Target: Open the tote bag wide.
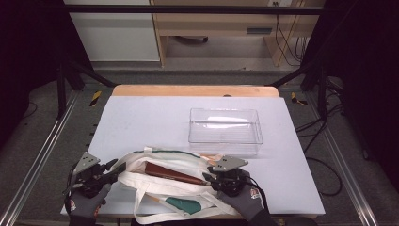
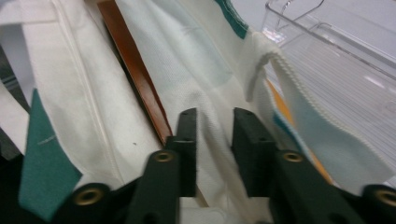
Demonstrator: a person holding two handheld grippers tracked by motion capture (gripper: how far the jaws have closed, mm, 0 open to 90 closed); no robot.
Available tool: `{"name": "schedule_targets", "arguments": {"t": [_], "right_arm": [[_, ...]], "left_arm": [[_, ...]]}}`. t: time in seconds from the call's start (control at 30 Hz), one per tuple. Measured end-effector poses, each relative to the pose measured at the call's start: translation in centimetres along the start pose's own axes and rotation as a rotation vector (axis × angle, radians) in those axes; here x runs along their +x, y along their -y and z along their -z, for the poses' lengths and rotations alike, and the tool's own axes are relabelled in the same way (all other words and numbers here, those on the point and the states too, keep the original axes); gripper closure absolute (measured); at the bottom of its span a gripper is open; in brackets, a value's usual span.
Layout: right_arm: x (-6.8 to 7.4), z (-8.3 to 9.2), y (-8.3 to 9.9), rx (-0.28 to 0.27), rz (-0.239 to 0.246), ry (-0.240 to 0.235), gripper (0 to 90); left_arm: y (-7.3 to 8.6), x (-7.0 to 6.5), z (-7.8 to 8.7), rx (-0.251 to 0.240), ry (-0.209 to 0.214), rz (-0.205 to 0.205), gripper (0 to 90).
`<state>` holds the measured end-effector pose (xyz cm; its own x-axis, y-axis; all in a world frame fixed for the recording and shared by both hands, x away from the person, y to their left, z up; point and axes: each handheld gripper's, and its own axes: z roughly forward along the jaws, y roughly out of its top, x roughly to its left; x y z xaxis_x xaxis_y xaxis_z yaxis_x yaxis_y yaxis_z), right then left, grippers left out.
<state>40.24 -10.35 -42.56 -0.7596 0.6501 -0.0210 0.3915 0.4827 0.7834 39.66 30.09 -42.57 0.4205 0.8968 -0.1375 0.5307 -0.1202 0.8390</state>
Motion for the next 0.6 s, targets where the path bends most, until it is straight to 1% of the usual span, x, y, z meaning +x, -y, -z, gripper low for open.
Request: {"name": "schedule_targets", "arguments": {"t": [0.03,0.07,0.13,0.2,0.23,0.27,0.3,0.37,0.4,0.43,0.47,0.5,0.53,0.57,0.6], "right_arm": [[0.0,-0.1,-0.1,0.019,0.005,0.005,86.5],[0.0,-0.1,-0.1,0.019,0.005,0.005,86.5],[-0.1,0.0,-0.2,0.025,0.010,0.006,89.5],[-0.2,0.2,-0.5,0.022,0.006,0.012,90.0],[-0.3,0.5,-0.7,0.011,0.003,0.018,90.0],[-0.4,0.7,-1.0,-0.008,-0.007,0.034,90.0],[-0.6,1.0,-1.3,-0.035,-0.017,0.062,90.0],[-0.7,0.9,-1.6,-0.062,-0.038,0.105,90.0],[-0.7,0.7,-1.6,-0.059,-0.045,0.116,90.0],[-0.7,0.1,-1.4,-0.043,-0.050,0.130,89.9],[-0.7,-1.2,-0.7,0.002,-0.062,0.141,89.7],[-0.7,-1.2,-0.7,0.002,-0.062,0.141,89.7],[-0.7,-2.1,-0.2,0.023,-0.063,0.153,89.3],[-0.7,-2.1,-0.2,0.023,-0.063,0.153,89.3],[-0.7,-2.1,-0.2,0.019,-0.064,0.152,88.9]], "left_arm": [[0.0,0.0,0.0,0.000,0.001,0.001,60.0],[0.0,0.0,0.0,0.001,0.002,0.000,60.0],[0.0,0.0,-0.1,0.002,0.002,0.002,60.0],[0.1,0.0,-0.1,0.003,0.002,0.001,60.0],[0.1,0.1,-0.1,0.004,0.001,0.002,59.9],[0.1,0.1,-0.1,0.005,0.002,0.002,59.9],[0.1,0.1,-0.1,0.007,0.003,0.002,59.6],[0.2,0.1,-0.2,0.010,0.004,0.001,58.8],[0.2,0.1,-0.2,0.011,0.004,0.000,58.4],[0.2,0.1,-0.3,0.014,0.004,-0.004,58.2],[0.2,0.1,-0.3,0.016,0.004,-0.006,57.4],[0.2,0.1,-0.4,0.015,0.004,-0.008,57.4],[0.2,0.0,-0.3,0.012,0.006,-0.008,55.7],[0.2,0.0,-0.3,0.008,0.006,-0.008,55.7],[0.2,0.0,-0.1,-0.005,0.007,-0.006,53.5]]}}
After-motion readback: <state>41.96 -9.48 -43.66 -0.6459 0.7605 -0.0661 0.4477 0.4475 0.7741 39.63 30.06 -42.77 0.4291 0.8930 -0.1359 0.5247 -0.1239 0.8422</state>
